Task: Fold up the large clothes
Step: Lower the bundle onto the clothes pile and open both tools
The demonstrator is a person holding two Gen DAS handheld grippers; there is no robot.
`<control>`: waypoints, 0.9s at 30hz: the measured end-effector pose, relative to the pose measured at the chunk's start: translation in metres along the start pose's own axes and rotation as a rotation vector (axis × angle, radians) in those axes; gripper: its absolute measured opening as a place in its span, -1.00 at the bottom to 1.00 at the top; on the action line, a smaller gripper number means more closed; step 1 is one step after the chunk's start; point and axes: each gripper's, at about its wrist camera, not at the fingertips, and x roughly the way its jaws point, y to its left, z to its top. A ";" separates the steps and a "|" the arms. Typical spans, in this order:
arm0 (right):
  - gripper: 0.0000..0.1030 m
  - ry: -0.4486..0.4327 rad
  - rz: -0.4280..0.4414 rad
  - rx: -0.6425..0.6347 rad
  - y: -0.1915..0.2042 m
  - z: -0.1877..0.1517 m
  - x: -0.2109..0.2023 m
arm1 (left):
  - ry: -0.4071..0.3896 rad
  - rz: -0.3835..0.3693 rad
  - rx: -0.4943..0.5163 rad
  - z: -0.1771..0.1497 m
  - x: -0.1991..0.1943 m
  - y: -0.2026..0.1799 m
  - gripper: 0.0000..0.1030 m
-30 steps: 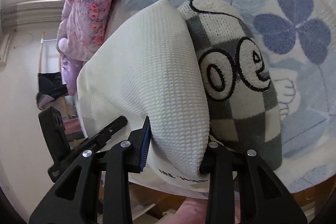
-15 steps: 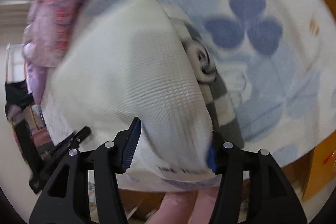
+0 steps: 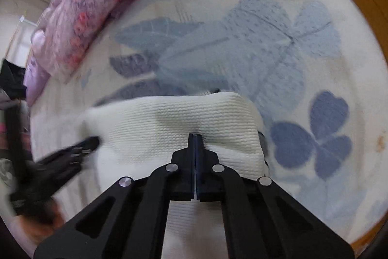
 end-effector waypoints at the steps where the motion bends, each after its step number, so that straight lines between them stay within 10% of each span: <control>1: -1.00 0.015 0.017 0.027 0.001 0.003 -0.006 | 0.016 -0.005 -0.012 0.004 -0.006 0.003 -0.66; 7: -0.95 0.096 -0.076 0.052 0.008 -0.067 -0.081 | 0.016 0.015 0.081 -0.057 -0.083 0.000 -0.63; 11: -1.00 0.162 -0.142 0.081 -0.011 -0.128 -0.047 | 0.190 -0.031 0.036 -0.132 -0.041 0.002 -0.65; 14: -1.00 0.242 -0.190 0.206 -0.037 -0.138 0.014 | 0.227 -0.017 -0.005 -0.151 -0.005 0.002 -0.64; 18: -0.95 0.224 -0.197 0.146 -0.013 -0.133 -0.023 | 0.162 -0.001 0.003 -0.147 -0.046 -0.007 -0.59; 21: -0.93 0.144 -0.128 0.128 0.012 -0.142 -0.081 | 0.091 -0.027 0.017 -0.150 -0.095 -0.005 0.11; 23: -0.88 0.079 -0.105 0.097 0.037 -0.149 -0.118 | 0.022 -0.022 0.031 -0.151 -0.132 0.002 0.23; 26: -0.43 -0.022 -0.118 0.048 0.080 -0.161 -0.166 | -0.052 -0.055 0.033 -0.154 -0.188 0.021 0.41; 27: 0.10 -0.071 -0.130 0.038 0.098 -0.167 -0.183 | -0.074 -0.080 0.037 -0.154 -0.205 0.031 0.41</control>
